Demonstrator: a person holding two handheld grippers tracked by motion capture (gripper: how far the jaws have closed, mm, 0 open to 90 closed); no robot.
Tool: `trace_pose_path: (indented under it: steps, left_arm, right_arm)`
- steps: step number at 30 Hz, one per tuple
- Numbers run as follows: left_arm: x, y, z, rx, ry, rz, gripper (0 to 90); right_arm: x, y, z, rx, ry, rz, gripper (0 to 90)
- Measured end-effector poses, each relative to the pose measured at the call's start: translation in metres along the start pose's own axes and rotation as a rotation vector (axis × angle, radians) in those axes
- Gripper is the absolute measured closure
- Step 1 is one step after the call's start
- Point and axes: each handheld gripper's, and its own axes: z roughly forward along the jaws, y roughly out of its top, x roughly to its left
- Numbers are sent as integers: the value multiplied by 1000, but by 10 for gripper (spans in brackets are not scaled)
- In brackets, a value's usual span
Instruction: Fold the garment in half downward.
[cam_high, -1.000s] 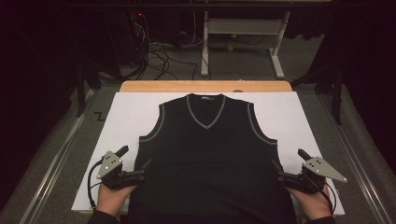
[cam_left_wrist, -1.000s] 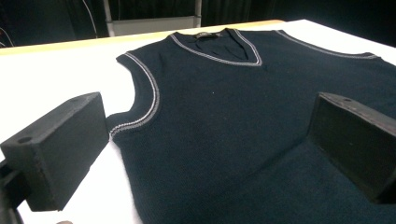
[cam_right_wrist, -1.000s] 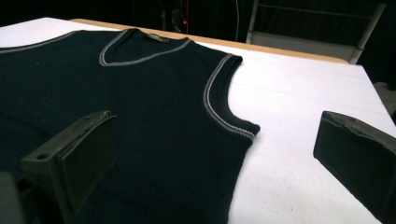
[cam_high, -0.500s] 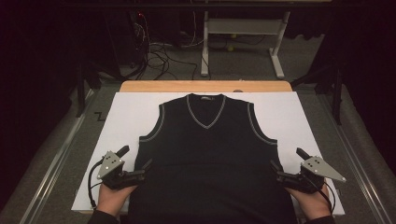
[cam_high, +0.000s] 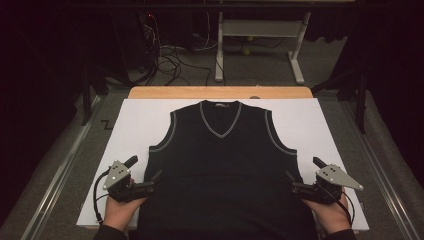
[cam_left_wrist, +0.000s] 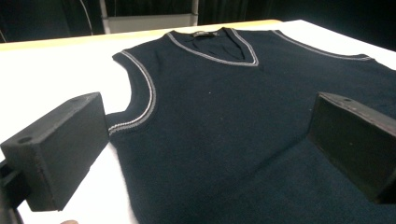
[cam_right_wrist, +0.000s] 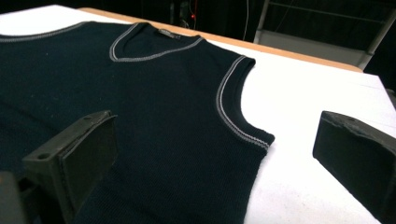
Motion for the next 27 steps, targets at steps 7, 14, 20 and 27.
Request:
trace_pose_path:
  steps: [7,14,20,27]
  left_arm:
    - [7,5,0,23,-44,-37,0]
    - [11,3,4,83,-32,-37,0]
    - [15,-2,17,238,38,-31,0]
    - [22,-5,22,324,67,-64,9]
  right_arm:
    - [3,4,8,33,9,-3,17]
    - [0,7,17,64,6,-2,53]
    - [-15,2,27,152,2,50,141]
    - [-23,-9,29,234,23,95,207]
